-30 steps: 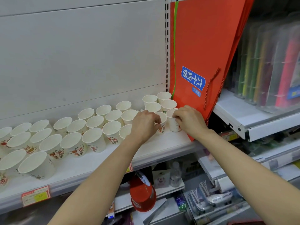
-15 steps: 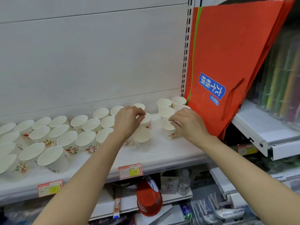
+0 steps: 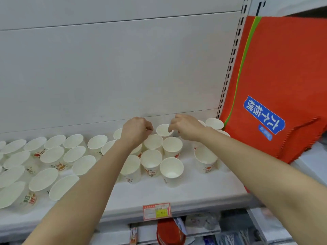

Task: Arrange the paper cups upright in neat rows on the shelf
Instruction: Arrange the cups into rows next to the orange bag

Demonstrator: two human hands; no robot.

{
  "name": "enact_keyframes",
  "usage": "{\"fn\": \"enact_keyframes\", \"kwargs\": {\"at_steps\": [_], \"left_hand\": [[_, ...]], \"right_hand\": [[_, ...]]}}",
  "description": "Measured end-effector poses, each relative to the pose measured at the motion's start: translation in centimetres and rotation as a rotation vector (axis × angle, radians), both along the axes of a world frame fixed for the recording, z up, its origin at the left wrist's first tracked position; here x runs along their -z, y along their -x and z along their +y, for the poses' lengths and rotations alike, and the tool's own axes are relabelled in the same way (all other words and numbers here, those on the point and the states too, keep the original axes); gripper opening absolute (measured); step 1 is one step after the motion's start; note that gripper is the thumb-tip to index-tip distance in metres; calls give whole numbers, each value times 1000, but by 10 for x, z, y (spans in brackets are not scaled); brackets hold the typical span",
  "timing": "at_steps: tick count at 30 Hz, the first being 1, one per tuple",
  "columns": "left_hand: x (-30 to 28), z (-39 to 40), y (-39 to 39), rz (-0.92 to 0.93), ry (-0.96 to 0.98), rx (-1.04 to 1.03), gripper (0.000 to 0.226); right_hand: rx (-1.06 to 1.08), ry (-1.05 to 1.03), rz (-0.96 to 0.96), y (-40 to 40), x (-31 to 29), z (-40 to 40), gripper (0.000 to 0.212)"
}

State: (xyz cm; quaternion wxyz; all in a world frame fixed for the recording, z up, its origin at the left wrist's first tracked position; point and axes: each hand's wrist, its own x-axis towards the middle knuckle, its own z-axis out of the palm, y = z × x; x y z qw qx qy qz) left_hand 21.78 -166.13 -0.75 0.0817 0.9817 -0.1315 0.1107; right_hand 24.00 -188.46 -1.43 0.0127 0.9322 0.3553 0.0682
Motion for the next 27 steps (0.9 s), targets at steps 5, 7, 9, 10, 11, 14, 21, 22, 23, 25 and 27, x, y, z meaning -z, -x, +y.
{"fn": "enact_keyframes", "kwargs": {"at_steps": [5, 7, 9, 10, 11, 14, 21, 22, 23, 25, 27], "left_hand": [[5, -4, -5, 14, 33, 69, 17], [5, -3, -7, 15, 45, 83, 17], [3, -1, -10, 25, 54, 83, 17], [2, -1, -11, 31, 52, 84, 17], [2, -2, -12, 36, 48, 88, 17], [2, -9, -14, 44, 29, 117, 18], [4, -45, -21, 102, -27, 210, 20], [6, -51, -22, 113, -39, 220, 19], [7, -55, -24, 119, -45, 223, 19], [10, -61, -26, 116, -33, 212, 18], [13, -63, -27, 115, -7, 198, 16]], "right_hand": [[-48, 9, -30, -10, 15, 2, 12], [-8, 26, -43, -15, 16, -4, 13], [54, 63, -47, -19, 13, -11, 12], [82, 86, -44, -21, 11, -13, 10], [106, 105, -33, -22, 9, -15, 9], [186, 108, 10, -18, 8, -14, 15], [187, 22, 12, -3, 8, -24, 28], [186, 5, 13, -2, 10, -25, 27], [184, -4, 10, -2, 13, -25, 24], [184, 7, -3, -2, 17, -26, 17], [183, 13, -15, 0, 20, -27, 13]]}}
